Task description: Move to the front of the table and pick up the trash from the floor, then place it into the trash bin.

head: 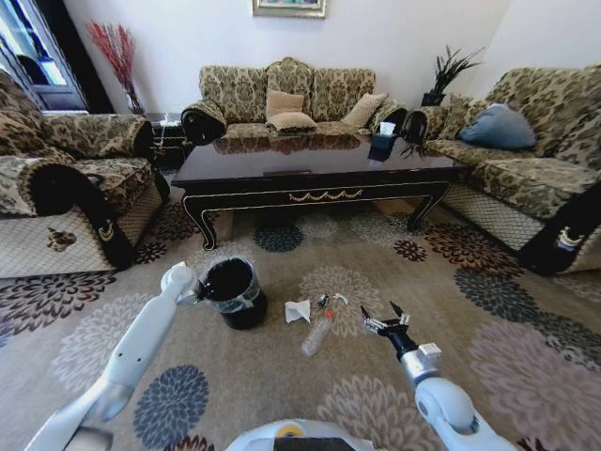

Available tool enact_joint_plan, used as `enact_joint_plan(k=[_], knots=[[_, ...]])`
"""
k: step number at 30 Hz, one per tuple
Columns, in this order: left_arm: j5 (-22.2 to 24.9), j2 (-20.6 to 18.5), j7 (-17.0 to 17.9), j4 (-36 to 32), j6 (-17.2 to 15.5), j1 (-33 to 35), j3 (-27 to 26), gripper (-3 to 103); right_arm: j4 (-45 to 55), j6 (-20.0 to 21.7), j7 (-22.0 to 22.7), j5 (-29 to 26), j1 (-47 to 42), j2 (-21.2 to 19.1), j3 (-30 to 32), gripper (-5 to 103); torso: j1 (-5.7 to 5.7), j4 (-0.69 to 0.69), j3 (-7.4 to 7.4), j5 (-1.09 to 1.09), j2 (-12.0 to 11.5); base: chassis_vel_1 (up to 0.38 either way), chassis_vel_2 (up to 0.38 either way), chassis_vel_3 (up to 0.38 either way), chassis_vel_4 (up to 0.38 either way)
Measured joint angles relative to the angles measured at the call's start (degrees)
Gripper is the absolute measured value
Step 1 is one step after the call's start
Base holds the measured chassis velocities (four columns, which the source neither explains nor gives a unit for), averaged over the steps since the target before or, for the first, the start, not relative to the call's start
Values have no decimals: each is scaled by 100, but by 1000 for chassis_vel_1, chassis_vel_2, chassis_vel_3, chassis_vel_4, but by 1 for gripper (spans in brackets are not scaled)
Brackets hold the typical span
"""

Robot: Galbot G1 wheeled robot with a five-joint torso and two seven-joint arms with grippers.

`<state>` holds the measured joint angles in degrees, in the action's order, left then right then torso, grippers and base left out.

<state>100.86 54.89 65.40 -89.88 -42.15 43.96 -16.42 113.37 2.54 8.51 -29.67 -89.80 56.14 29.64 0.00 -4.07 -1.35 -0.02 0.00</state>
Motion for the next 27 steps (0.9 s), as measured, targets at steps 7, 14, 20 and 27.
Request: enact_joint_plan(k=[7,14,20,27], knots=[[224,-585,68,-990,0,968,-583,0,256,1418,1290,-1461,676,-401,-575,100,0,6,1,2,0,0,0,0,0],[488,-746,83,-1331,1,1226,-735,0,161,2792,2716,-3054,1599,-497,-1128,100,0,-3,1,0,0,0,0,0,0],[659,-831,214,-1714,2,1536,-1026,0,-589,3533,4167,-4548,3188,-395,-2237,100,0,6,0,2,0,0,0,0,0],[818,-916,282,-1742,3,1659,-1248,0,-1507,3878,5353,-5493,4621,245,-3148,100,0,2,0,0,0,0,0,0,0]])
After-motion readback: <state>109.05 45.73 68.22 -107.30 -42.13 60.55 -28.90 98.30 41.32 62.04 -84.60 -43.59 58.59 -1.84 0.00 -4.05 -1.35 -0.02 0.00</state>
